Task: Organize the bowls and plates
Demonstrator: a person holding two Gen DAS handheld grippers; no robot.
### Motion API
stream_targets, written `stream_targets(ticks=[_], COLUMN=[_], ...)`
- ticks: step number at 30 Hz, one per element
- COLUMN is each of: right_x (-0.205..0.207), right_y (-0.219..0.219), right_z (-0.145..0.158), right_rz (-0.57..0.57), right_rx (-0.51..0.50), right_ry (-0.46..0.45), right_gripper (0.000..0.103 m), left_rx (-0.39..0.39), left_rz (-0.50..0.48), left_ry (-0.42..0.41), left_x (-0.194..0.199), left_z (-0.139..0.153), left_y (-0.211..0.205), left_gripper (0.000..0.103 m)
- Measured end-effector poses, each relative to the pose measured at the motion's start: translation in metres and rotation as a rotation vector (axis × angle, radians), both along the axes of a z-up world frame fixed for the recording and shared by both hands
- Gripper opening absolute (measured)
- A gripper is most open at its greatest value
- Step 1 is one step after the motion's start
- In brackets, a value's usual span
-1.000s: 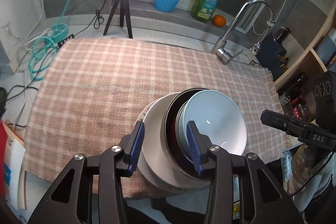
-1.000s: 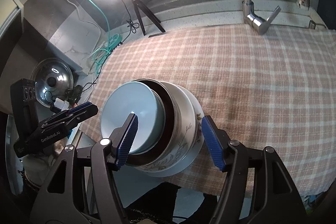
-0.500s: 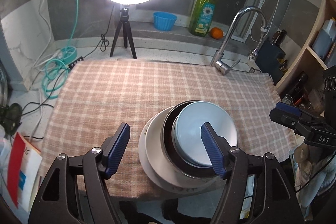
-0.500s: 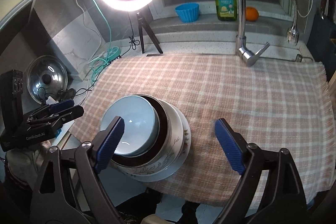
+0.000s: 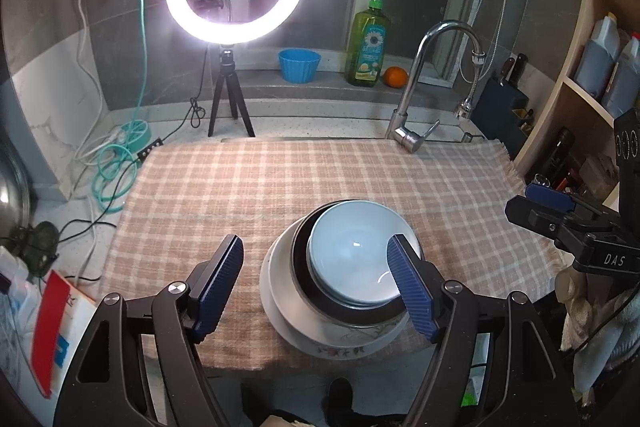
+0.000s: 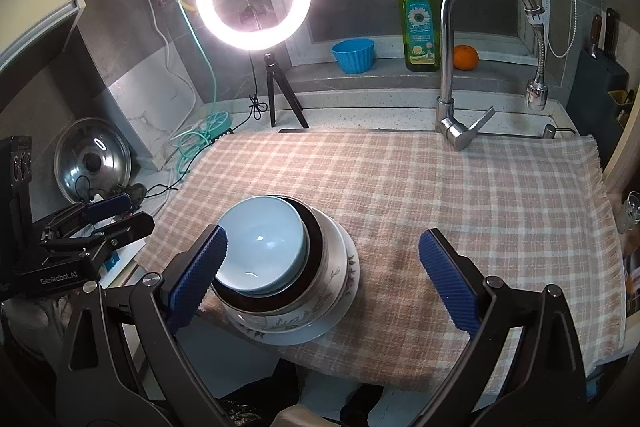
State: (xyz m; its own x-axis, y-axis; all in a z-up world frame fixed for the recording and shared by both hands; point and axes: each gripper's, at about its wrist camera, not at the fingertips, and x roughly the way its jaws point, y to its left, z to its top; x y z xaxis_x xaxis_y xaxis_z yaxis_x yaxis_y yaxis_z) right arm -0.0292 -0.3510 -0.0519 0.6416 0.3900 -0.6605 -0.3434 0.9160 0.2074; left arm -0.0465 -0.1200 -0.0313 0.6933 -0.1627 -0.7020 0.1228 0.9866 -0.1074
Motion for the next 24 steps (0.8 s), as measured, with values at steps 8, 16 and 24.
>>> stream_targets(ticks=[8, 16, 24], right_x=[-0.0006, -0.0012, 0.0015], right_y=[-0.0011, -0.0007, 0.0005], right_z=[0.0006, 0.0004, -0.0045], right_rz=[-0.001, -0.001, -0.001], right_rx=[-0.003, 0.011, 0.019], right_ry=[-0.008, 0.008, 0.023], right_gripper=[0.099, 0.099, 0.099], left_rx=[-0.002, -0.006, -0.005], left_rz=[0.013, 0.015, 0.014], left_ry=[-0.003, 0.012, 0.013], left_x=[-0.0017, -0.0032, -0.0042], left_z=[0.0024, 0.0021, 0.0020], left_y=[0.0009, 0.0001, -0.0014], left_gripper=[0.075, 0.075, 0.075])
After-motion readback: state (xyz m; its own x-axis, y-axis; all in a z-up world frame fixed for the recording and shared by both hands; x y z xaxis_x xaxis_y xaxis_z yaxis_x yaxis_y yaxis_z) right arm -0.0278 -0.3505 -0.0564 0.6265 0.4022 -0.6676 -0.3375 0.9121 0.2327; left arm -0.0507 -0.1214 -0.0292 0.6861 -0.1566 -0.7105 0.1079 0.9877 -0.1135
